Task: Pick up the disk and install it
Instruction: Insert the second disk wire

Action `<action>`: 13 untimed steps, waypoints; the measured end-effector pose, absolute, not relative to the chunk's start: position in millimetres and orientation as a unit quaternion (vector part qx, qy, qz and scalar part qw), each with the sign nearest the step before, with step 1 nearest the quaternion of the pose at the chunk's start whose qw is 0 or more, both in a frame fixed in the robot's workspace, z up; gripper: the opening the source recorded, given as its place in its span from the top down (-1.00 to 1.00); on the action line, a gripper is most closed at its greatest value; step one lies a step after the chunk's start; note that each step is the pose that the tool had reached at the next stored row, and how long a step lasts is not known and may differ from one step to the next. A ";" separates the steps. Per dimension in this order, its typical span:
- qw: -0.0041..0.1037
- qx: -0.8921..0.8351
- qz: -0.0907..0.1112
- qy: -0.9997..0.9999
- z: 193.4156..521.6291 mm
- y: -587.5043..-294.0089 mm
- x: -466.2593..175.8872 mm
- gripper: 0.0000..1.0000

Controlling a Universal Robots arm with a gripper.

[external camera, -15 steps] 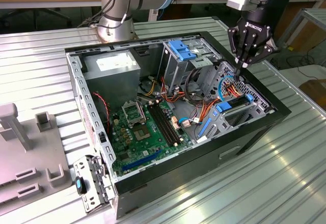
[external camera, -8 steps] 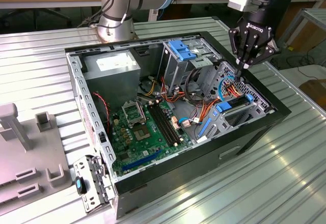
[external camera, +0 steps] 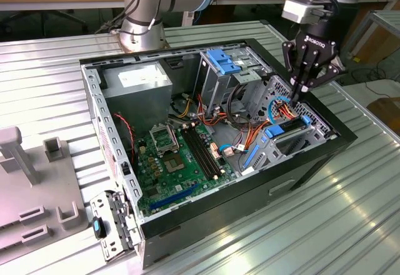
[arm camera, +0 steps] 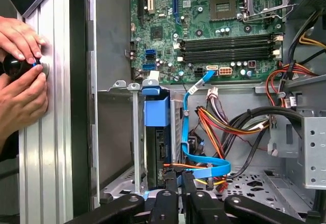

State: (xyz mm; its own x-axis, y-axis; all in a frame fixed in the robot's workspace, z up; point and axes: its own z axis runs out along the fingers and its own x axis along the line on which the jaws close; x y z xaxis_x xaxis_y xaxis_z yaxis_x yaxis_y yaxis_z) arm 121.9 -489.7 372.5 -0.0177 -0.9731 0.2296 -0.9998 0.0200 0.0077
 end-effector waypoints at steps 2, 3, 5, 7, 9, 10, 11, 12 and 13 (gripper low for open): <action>0.086 0.696 0.079 -0.709 372.5 -490.0 121.9 0.62; 0.087 0.695 0.080 -0.709 372.5 -490.0 121.9 0.62; 0.088 0.695 0.081 -0.709 372.3 -490.9 121.9 0.49; 0.089 0.695 0.082 -0.709 372.3 -491.4 121.9 0.49; 0.093 0.695 0.087 -0.708 372.2 -491.6 121.9 0.65; 0.097 0.694 0.090 -0.708 372.2 -491.6 121.9 0.67; 0.099 0.694 0.092 -0.707 372.2 -491.7 121.9 0.67; 0.100 0.694 0.094 -0.707 372.3 -491.8 121.9 0.67; 0.102 0.693 0.095 -0.707 372.3 -491.9 121.9 0.67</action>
State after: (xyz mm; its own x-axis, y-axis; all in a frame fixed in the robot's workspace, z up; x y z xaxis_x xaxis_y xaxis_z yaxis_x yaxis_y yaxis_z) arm 121.9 -491.9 372.3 -0.0177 -0.9612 0.2752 -0.9998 0.0203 0.0067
